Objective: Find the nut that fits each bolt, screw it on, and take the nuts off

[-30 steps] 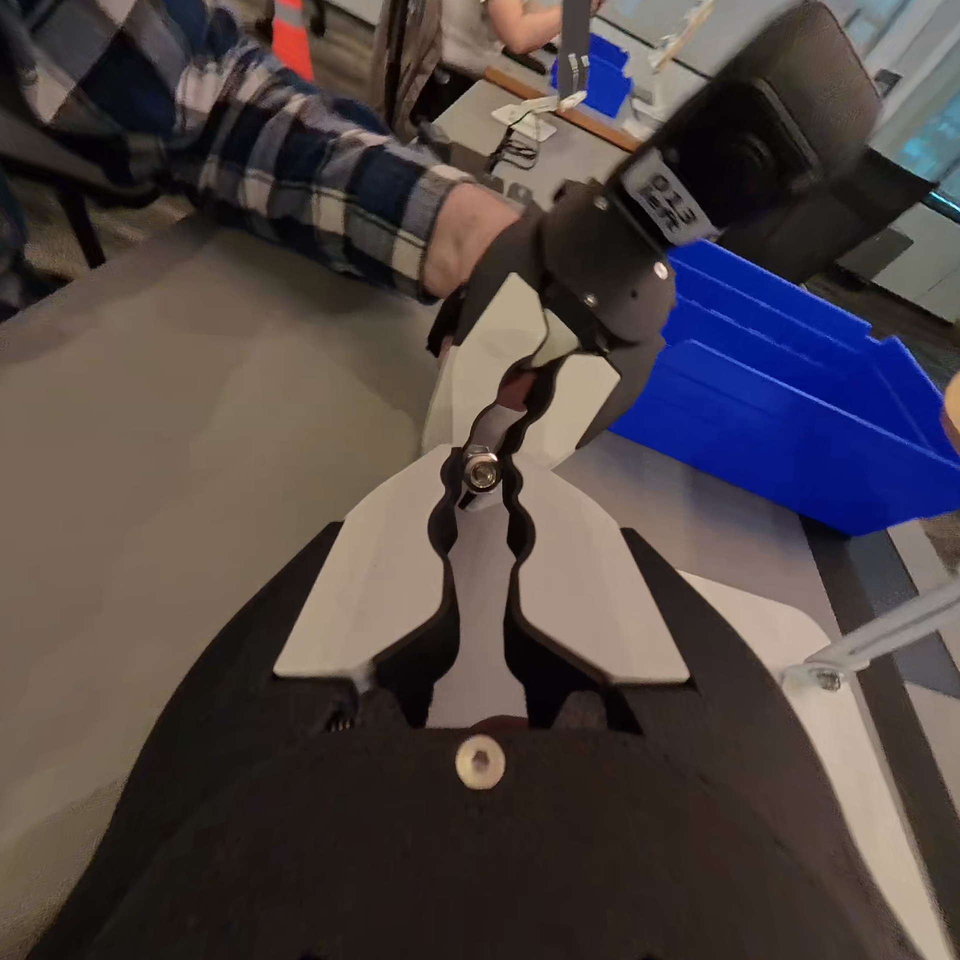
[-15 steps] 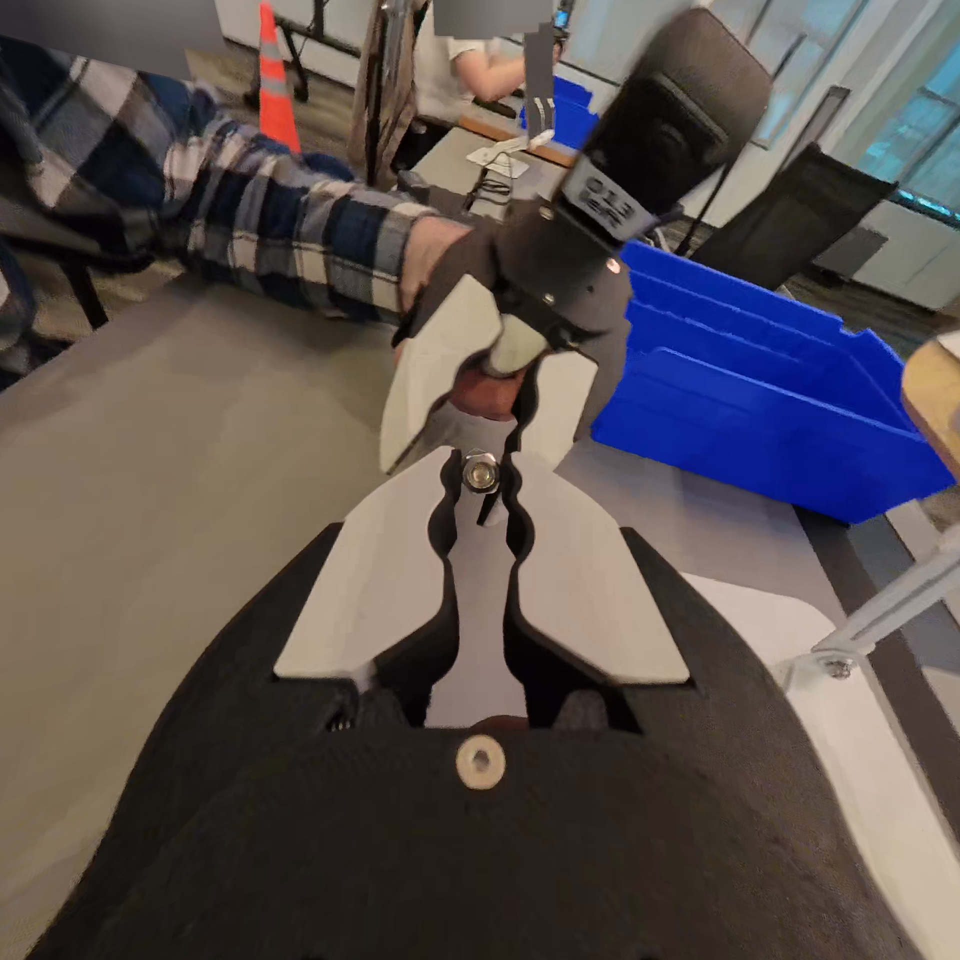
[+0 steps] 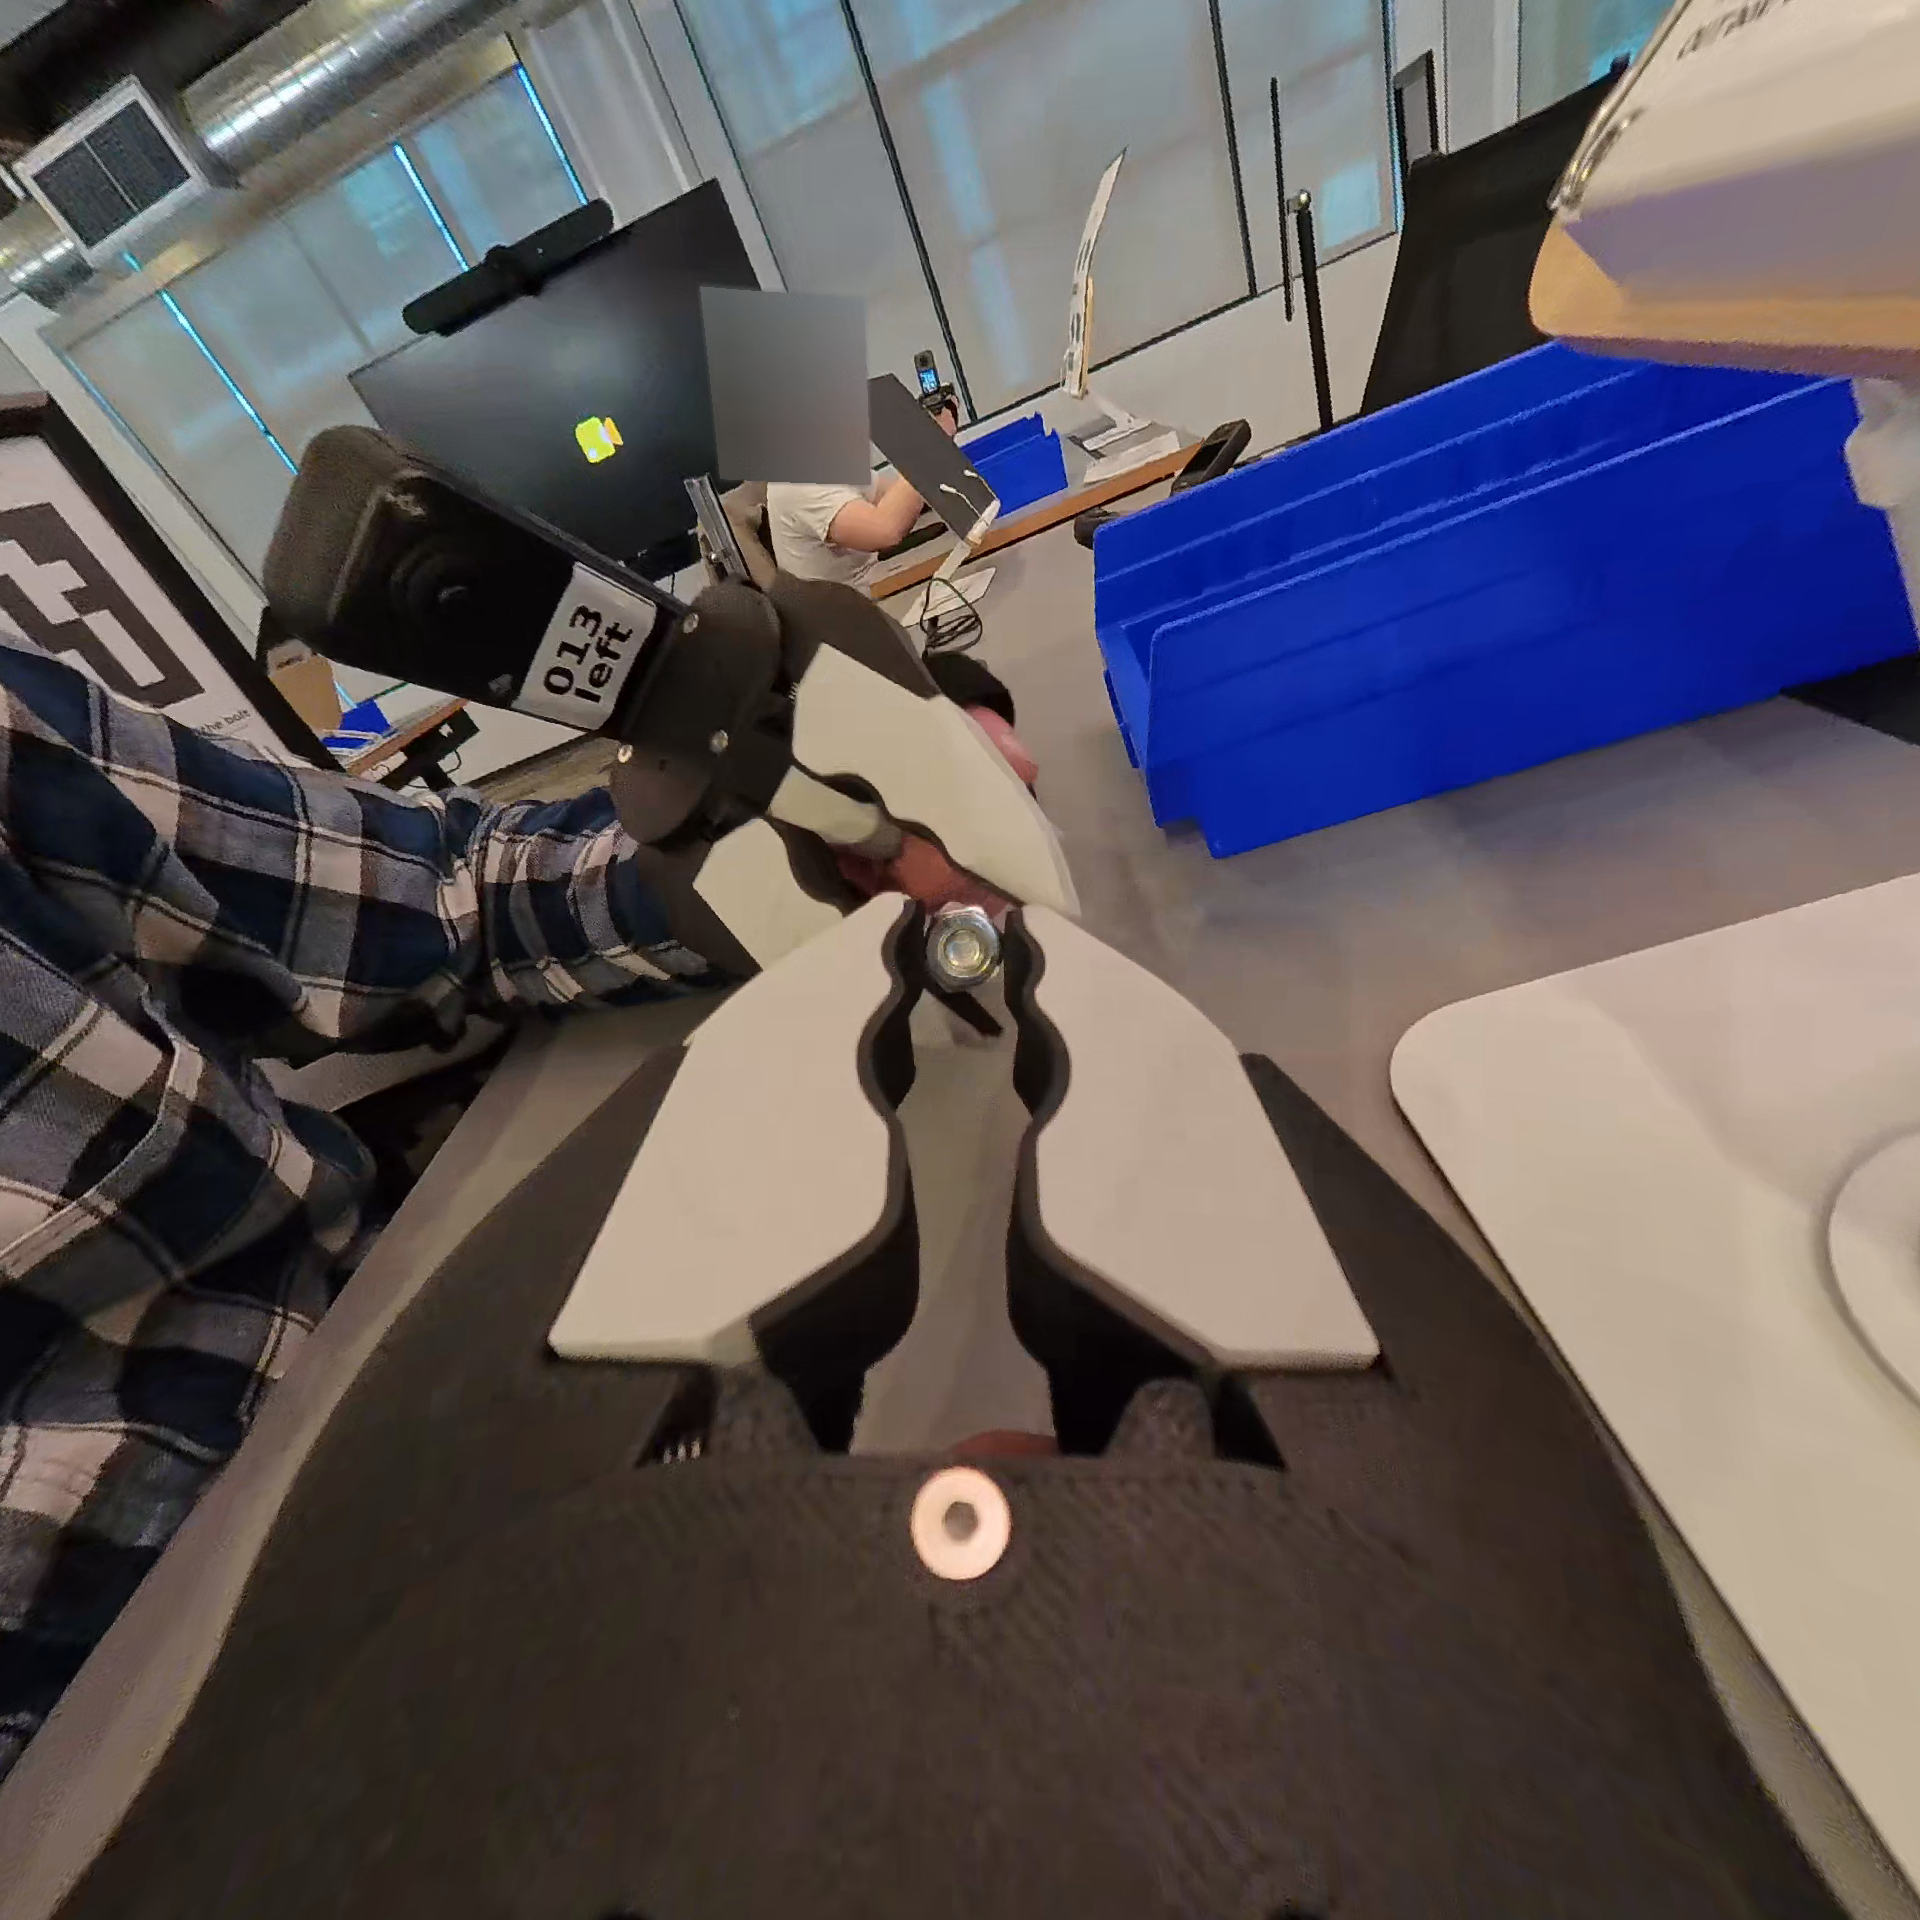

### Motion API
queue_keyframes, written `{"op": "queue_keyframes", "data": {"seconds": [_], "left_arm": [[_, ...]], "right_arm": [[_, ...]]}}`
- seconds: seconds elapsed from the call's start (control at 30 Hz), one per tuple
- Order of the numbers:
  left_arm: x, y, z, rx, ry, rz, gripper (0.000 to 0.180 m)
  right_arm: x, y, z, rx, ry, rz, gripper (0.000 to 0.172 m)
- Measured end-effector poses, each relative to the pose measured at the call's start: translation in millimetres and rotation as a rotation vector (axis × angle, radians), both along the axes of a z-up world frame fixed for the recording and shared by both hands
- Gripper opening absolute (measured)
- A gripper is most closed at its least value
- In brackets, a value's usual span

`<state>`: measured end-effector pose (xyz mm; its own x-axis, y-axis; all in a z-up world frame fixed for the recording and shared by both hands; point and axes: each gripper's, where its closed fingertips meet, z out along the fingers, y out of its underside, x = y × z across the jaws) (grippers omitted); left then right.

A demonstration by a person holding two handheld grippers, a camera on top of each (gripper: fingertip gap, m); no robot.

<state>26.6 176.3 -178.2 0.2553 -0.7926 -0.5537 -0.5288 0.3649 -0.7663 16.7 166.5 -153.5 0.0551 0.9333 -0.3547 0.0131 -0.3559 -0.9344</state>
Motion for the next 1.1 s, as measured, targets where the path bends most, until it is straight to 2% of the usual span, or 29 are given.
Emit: {"op": "queue_keyframes", "data": {"seconds": [0.2, 0.33, 0.4, 0.53, 0.6, 0.63, 0.73, 0.8, 0.87, 1.0, 1.1], "left_arm": [[-1.5, 2.6, 3.0, 0.061, 0.026, 0.033, 0.015], [-1.3, 0.7, 0.5, -0.037, 0.022, 0.014, 0.015], [-0.4, -4.8, 1.1, -0.165, -0.007, -0.033, 0.015], [1.3, -31.6, 5.7, -0.676, -0.126, -0.250, 0.015], [-1.2, -38.3, 12.7, -0.808, -0.207, -0.345, 0.014], [-2.3, -48.9, 11.4, -0.926, -0.202, -0.423, 0.015], [-4.7, -64.0, 14.5, -1.049, -0.232, -0.567, 0.015], [-5.6, -67.5, 12.5, -1.083, -0.229, -0.609, 0.015], [-5.9, -71.4, 14.0, -1.134, -0.255, -0.661, 0.015], [-5.7, -64.1, 19.6, -1.027, -0.302, -0.629, 0.015], [-4.8, -50.3, 19.1, -0.884, -0.295, -0.513, 0.033]], "right_arm": [[0.0, 3.5, -2.5, -0.066, 0.017, -0.015, 0.015], [-0.4, 2.1, -3.3, -0.024, -0.004, -0.017, 0.015], [-0.6, -1.5, -1.8, 0.055, -0.027, -0.007, 0.015], [-2.1, -19.8, 3.8, 0.380, -0.126, 0.032, 0.015], [-3.9, -26.9, 3.5, 0.552, -0.205, 0.033, 0.015], [-5.0, -33.7, 2.0, 0.623, -0.245, 0.062, 0.015], [-6.7, -46.9, 1.6, 0.837, -0.352, 0.095, 0.015], [-6.6, -50.0, -1.9, 1.000, -0.456, 0.097, 0.016], [-7.0, -53.0, -1.4, 1.062, -0.495, 0.102, 0.015], [-6.9, -47.5, 2.6, 0.944, -0.423, 0.075, 0.015], [-2.9, -30.6, 4.1, 0.799, -0.378, 0.014, 0.015]]}}
